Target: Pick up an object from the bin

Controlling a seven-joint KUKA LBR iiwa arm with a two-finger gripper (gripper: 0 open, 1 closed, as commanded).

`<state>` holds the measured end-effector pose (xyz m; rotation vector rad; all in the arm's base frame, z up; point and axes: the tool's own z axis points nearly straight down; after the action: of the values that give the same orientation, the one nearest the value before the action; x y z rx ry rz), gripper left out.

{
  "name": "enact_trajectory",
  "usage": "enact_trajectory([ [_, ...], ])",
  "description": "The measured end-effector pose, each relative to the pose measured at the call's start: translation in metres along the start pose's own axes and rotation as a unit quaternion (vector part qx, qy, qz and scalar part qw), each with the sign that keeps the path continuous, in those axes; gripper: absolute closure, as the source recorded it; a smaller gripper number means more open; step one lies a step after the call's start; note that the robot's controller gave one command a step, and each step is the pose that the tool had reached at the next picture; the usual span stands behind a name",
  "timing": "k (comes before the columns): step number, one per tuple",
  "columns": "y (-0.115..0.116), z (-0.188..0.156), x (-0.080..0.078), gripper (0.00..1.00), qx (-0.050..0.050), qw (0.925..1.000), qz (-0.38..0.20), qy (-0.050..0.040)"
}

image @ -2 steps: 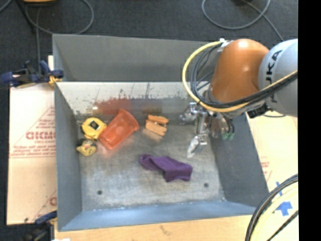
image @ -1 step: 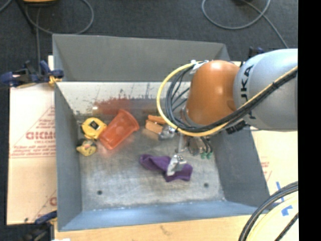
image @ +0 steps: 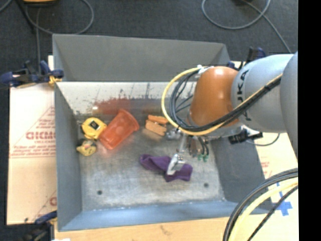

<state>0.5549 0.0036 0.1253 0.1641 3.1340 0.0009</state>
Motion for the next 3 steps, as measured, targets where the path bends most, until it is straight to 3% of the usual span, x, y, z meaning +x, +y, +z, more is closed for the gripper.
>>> enact_trajectory([
  [1, 0.0212, 0.0490, 0.0006, 0.00, 0.001, 0.9989, -0.046, -0.0056],
  [2, 0.0219, 0.0481, 0.0068, 1.00, 0.001, 0.9989, -0.046, 0.0098],
  [3, 0.0219, 0.0481, 0.0066, 1.00, 0.001, 0.9989, -0.046, 0.0094],
])
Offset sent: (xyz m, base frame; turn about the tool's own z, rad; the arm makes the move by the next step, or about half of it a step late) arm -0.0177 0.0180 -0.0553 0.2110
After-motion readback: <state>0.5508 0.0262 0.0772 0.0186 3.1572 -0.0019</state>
